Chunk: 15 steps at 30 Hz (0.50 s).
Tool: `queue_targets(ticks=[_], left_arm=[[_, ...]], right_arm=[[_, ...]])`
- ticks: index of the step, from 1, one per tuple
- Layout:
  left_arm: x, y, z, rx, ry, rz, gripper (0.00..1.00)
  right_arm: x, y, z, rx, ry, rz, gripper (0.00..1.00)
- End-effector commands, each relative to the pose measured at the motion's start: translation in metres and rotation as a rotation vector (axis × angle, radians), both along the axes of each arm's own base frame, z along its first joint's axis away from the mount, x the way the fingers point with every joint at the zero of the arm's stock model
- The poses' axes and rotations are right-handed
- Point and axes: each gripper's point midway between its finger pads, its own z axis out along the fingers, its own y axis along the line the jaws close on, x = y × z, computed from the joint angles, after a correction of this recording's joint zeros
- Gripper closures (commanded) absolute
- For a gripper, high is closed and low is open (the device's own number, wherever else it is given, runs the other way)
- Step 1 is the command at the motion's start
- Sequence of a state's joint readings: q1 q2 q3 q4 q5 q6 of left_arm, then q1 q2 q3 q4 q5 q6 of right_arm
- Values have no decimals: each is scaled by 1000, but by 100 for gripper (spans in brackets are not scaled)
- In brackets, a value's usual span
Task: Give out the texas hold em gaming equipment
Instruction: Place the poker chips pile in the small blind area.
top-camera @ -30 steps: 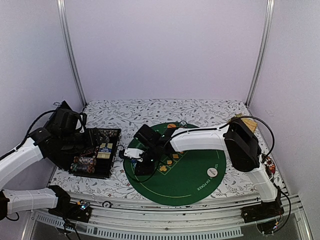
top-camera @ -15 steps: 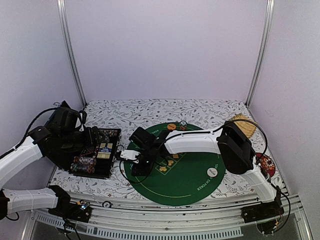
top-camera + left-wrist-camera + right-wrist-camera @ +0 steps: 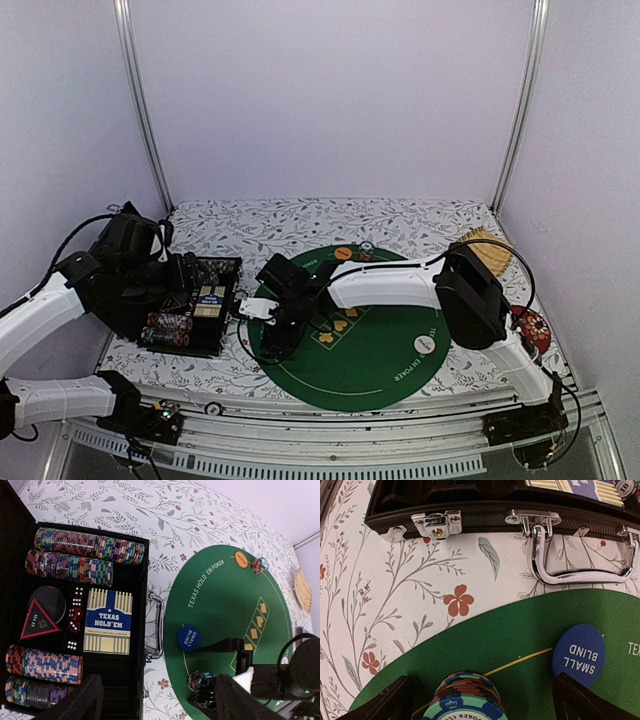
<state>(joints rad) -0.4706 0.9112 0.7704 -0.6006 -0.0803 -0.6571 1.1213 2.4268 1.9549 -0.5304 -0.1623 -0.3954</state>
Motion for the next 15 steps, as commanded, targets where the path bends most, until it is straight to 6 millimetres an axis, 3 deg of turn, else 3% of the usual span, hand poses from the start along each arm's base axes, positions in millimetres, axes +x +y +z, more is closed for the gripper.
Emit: queue_targets(ticks=[1, 9, 15], left_arm=[[4, 2, 11, 11, -26, 1, 20], [5, 1, 16, 16, -38, -11, 21], [7, 4, 11, 54, -7, -2, 18]], right_arm=[[-7, 1, 20, 3, -28, 17, 1], [-34, 10, 166, 298, -59, 168, 1], [-31, -12, 279, 544, -169, 164, 1]])
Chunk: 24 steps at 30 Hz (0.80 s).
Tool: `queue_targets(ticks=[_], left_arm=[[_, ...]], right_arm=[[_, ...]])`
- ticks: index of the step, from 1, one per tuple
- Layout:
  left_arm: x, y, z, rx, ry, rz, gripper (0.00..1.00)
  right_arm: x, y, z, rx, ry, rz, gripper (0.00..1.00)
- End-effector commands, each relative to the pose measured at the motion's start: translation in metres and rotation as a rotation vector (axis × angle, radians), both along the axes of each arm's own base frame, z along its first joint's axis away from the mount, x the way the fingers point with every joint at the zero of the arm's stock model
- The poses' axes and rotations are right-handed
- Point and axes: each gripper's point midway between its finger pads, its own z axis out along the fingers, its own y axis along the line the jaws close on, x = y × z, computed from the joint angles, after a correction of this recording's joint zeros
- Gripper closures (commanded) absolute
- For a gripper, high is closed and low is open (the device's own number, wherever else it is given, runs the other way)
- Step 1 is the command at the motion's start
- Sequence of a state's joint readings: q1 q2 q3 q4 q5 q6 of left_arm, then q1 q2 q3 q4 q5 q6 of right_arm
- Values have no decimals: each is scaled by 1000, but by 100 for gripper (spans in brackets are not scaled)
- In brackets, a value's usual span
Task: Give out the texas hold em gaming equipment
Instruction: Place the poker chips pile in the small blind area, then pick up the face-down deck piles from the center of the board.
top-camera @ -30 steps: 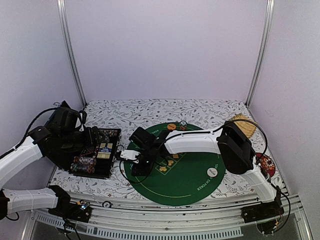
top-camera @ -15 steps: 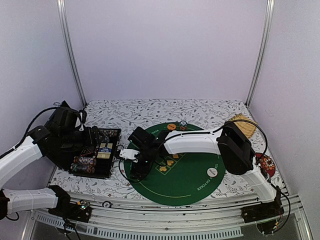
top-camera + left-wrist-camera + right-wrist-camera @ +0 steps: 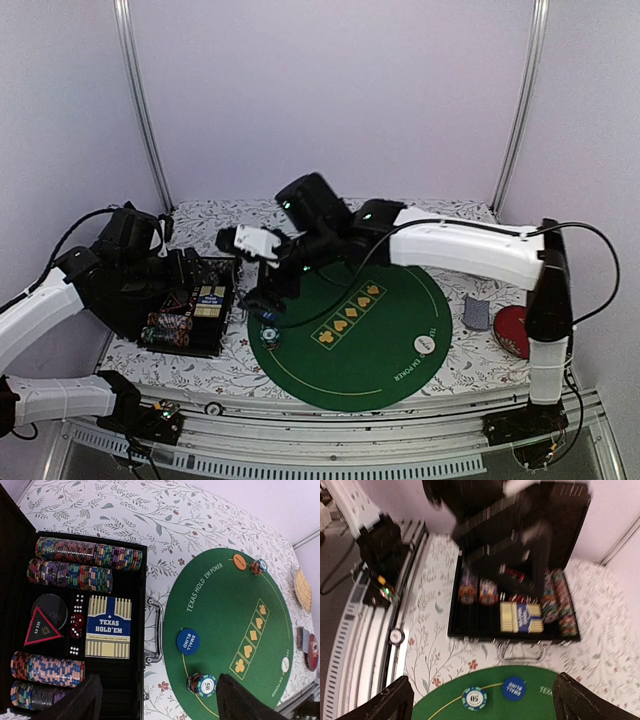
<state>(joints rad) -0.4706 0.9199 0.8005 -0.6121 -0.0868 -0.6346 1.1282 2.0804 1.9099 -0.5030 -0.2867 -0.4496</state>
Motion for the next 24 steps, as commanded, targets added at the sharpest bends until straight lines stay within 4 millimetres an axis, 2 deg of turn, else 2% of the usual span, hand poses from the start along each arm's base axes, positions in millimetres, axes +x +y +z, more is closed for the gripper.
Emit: queue_targets(ticks=[1, 4, 8, 11, 13, 15, 19, 24], left_arm=[[4, 6, -1, 57, 27, 7, 17], [5, 10, -14, 120, 90, 15, 9], [11, 14, -24, 181, 128, 20, 6], [16, 20, -33, 227, 152, 37, 4], [18, 22, -41, 244, 177, 41, 4], [19, 24, -50, 264, 208, 37, 4], [22, 27, -58, 289, 242, 42, 3], [27, 18, -48, 239, 215, 31, 2]], right_arm=[[-2, -23, 109, 270, -73, 33, 1], [15, -62, 146, 391, -70, -7, 1], [72, -120, 147, 403, -29, -250, 1], [116, -167, 131, 331, -23, -497, 1], [132, -195, 116, 265, -9, -595, 1], [143, -220, 102, 211, 13, -675, 1], [152, -260, 79, 124, 44, -784, 1], [167, -319, 48, 49, 133, -955, 1]])
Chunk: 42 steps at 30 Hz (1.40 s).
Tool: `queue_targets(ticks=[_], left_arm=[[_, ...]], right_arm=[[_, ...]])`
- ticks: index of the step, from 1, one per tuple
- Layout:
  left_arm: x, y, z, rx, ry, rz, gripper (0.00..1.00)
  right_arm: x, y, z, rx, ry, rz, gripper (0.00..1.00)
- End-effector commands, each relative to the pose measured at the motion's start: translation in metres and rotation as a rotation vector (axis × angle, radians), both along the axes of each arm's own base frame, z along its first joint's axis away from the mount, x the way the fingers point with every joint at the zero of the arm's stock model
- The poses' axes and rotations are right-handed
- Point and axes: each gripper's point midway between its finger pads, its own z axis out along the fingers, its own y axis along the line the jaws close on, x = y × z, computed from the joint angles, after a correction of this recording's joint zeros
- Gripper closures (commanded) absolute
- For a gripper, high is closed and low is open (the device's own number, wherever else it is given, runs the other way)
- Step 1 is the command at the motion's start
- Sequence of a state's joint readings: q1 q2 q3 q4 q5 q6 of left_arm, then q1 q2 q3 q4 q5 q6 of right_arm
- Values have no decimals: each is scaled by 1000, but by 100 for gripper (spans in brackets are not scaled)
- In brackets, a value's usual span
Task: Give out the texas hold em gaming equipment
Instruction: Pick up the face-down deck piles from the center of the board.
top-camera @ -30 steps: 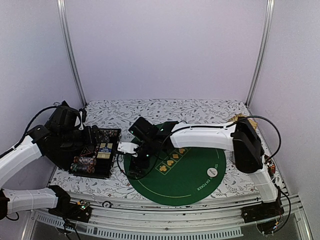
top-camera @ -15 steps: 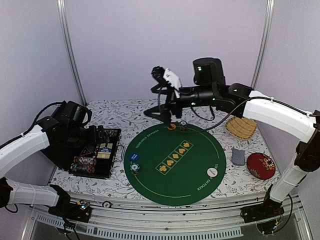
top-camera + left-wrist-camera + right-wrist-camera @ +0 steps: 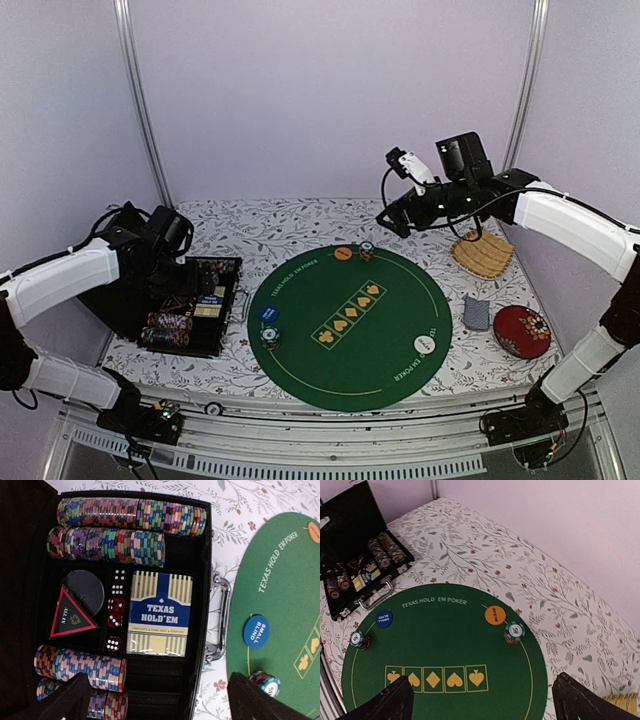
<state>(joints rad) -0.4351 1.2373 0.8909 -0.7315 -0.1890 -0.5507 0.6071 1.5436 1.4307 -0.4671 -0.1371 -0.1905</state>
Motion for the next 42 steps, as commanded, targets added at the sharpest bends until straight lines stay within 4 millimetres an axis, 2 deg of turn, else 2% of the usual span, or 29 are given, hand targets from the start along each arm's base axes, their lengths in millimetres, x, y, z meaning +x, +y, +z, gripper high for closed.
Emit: queue_targets(ticks=[1, 5, 8, 10, 12, 16, 20, 23, 29, 34, 42], left_arm=[[11, -6, 22, -45, -57, -9, 2], [24, -14, 36, -76, -117, -22, 2], [42, -24, 47, -102, -182, -41, 2], [57, -32, 52, -108, -210, -62, 2], [72, -43, 59, -113, -237, -90, 2], [97, -67, 74, -132, -292, -174, 2], [107, -83, 75, -145, -296, -248, 2], [107, -84, 72, -131, -292, -270, 2], [105, -83, 67, -109, -294, -296, 2], [106, -88, 62, -121, -289, -315, 2], [107, -86, 60, -100, -290, -319, 2]], right_arm=[[6, -67, -21, -39, 104, -201, 1], [16, -121, -54, -121, 187, -418, 1], [2, -148, -96, -155, 325, -558, 1], [-14, -160, -125, -160, 412, -620, 1], [-29, -170, -145, -163, 461, -667, 1], [-45, -186, -170, -115, 530, -777, 1], [-53, -201, -201, -96, 610, -858, 1], [-59, -210, -213, -119, 640, -917, 1], [-73, -229, -217, -161, 644, -1015, 1], [-84, -223, -234, -122, 711, -995, 1], [-86, -226, -257, -157, 740, -1002, 1]])
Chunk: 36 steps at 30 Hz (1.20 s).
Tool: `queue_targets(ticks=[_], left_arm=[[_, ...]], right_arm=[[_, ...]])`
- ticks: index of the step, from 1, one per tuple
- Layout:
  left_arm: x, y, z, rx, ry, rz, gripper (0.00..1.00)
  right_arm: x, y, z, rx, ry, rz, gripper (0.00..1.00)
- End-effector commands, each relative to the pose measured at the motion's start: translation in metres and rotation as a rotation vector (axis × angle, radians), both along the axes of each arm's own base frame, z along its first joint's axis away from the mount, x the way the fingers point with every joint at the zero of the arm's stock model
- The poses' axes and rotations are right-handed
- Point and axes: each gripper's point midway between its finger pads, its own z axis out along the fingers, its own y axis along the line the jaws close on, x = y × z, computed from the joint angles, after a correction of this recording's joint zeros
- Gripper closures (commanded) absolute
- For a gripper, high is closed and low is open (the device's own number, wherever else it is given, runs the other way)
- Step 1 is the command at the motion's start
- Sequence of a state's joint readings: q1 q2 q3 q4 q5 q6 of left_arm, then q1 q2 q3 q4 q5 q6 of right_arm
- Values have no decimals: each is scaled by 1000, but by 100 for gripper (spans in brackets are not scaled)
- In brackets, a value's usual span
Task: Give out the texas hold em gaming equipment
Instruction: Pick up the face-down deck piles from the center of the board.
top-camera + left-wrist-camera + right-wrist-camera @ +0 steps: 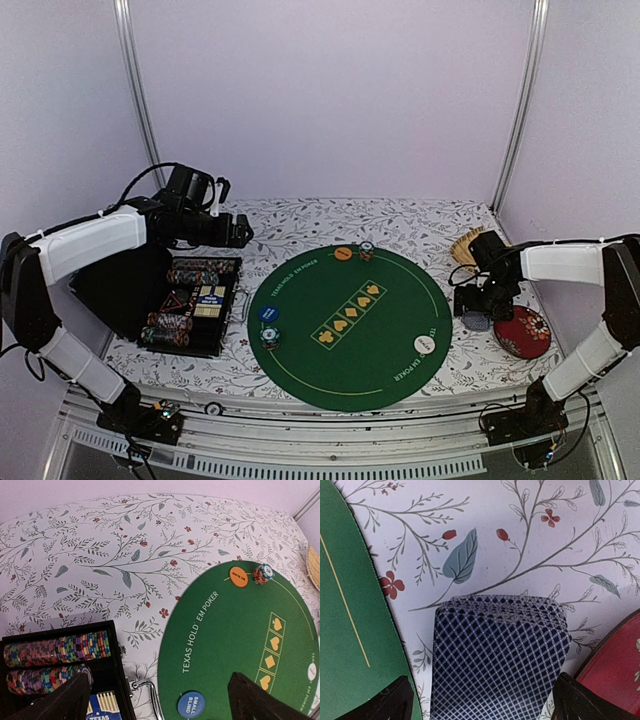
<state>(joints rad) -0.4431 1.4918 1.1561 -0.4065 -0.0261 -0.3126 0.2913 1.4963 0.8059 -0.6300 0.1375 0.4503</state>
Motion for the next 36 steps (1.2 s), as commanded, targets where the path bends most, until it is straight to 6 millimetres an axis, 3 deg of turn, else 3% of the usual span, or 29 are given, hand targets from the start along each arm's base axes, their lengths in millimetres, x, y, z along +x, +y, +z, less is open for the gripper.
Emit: queue_targets(ticks=[1, 5, 7, 16, 23, 30, 34, 36], left_arm=[[1, -1, -4, 20, -10, -16, 2], [0, 0, -5, 24, -10, -16, 2], [1, 1, -5, 28, -12, -15, 2], [3, 0, -5, 36, -13, -18, 2], [5, 0, -3, 41, -19, -20, 2], [5, -1, -2, 38, -18, -22, 2], [4, -1, -1, 31, -19, -24, 2], [4, -1, 0, 29, -19, -24, 2]], right_arm=[[2, 1, -15, 10, 14, -7, 2], [2, 6, -23, 26, 32, 15, 20], [2, 9, -28, 42, 46, 23, 24], [-4, 4, -40, 7, 89, 22, 25], [-11, 3, -43, 5, 122, 36, 52], [8, 13, -9, 31, 58, 99, 60], [17, 42, 14, 70, 15, 216, 62], [17, 68, 25, 83, -5, 320, 63]])
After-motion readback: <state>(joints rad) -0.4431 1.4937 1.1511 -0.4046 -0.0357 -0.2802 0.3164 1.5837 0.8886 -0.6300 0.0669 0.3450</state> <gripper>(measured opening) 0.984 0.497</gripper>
